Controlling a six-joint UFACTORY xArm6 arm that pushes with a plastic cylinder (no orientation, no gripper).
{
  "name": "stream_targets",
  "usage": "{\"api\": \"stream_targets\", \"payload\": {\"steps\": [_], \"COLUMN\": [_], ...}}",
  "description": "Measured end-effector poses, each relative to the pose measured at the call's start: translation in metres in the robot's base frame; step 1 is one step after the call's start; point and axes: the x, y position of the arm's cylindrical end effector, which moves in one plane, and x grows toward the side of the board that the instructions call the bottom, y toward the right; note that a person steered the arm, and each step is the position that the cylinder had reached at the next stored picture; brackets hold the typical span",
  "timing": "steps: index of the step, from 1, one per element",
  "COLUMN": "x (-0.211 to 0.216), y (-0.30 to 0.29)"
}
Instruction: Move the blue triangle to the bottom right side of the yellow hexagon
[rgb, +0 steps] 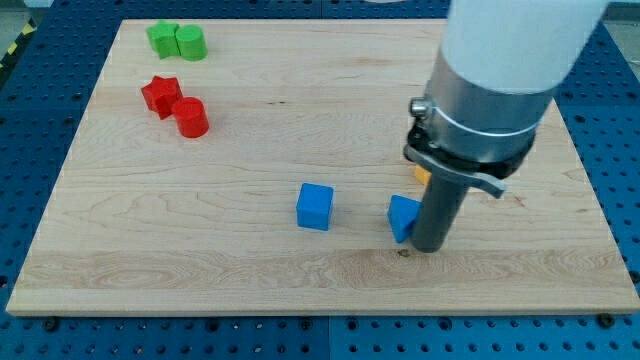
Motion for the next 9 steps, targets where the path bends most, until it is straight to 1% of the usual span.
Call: {"api": "stream_targets", "payload": {"steps": [2,3,7,9], "x": [-0.003,-0.015,-0.033,-0.049], "y": [-0.062,-0.059,0.007,0.027]}}
